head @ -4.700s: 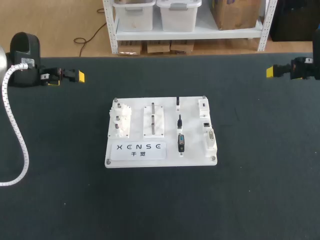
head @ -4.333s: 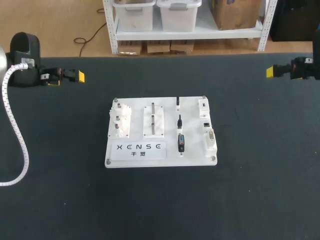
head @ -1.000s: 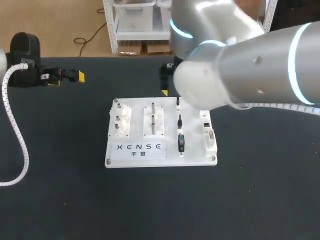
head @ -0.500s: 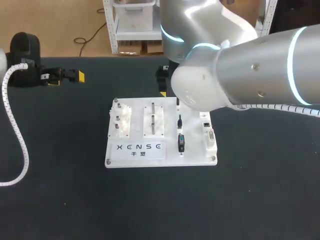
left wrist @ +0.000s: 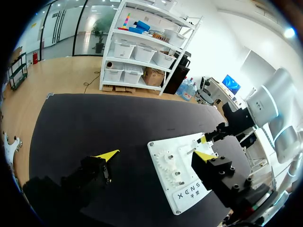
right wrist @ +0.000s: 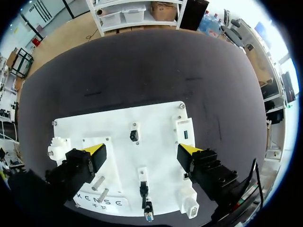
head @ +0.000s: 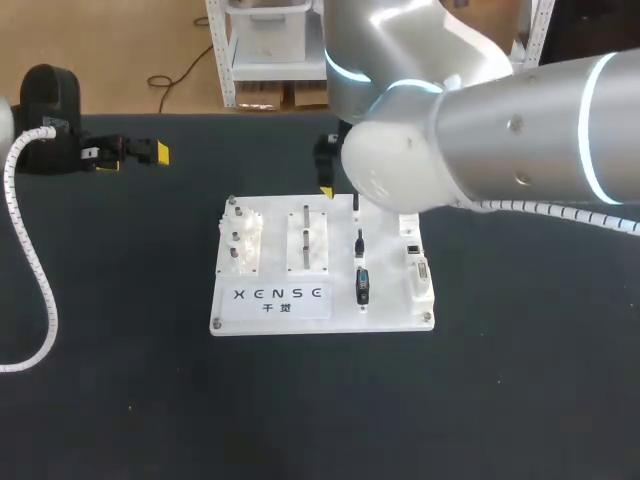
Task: Insert the USB connector, Ethernet cable, and multi-pin plug into their matching sockets one by one.
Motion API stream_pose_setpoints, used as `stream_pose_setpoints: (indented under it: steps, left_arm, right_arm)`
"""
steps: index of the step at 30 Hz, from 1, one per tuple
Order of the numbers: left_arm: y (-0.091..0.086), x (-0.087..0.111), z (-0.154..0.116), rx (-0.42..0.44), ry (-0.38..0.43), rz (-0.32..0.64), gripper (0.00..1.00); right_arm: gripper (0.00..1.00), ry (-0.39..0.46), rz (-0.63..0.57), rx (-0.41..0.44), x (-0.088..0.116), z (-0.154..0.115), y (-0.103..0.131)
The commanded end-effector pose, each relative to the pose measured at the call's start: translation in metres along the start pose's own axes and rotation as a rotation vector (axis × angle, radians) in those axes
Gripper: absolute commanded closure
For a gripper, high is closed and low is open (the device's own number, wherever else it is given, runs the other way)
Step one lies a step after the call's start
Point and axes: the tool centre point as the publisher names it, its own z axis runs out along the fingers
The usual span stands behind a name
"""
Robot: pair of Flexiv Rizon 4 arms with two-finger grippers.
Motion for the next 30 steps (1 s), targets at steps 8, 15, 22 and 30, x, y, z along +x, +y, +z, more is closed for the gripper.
stream_pose_setpoints:
  steps: [8, 15, 22, 30]
  left_arm:
    - [0.000, 0.000, 0.000, 0.000, 0.000, 0.000, 0.00]
    - [0.000, 0.000, 0.000, 0.000, 0.000, 0.000, 0.00]
    - [0.000, 0.000, 0.000, 0.000, 0.000, 0.000, 0.00]
    - [0.000, 0.000, 0.000, 0.000, 0.000, 0.000, 0.00]
  right_arm:
    - [0.18, 0.044, -0.055, 0.015, -0.012, 0.013, 0.003]
    - [0.54, 0.038, -0.073, 0.016, -0.011, 0.021, 0.000]
    - [0.63, 0.036, -0.089, 0.009, -0.010, 0.025, 0.002]
    - [1.00, 0.029, -0.102, 0.013, -0.010, 0.028, 0.002]
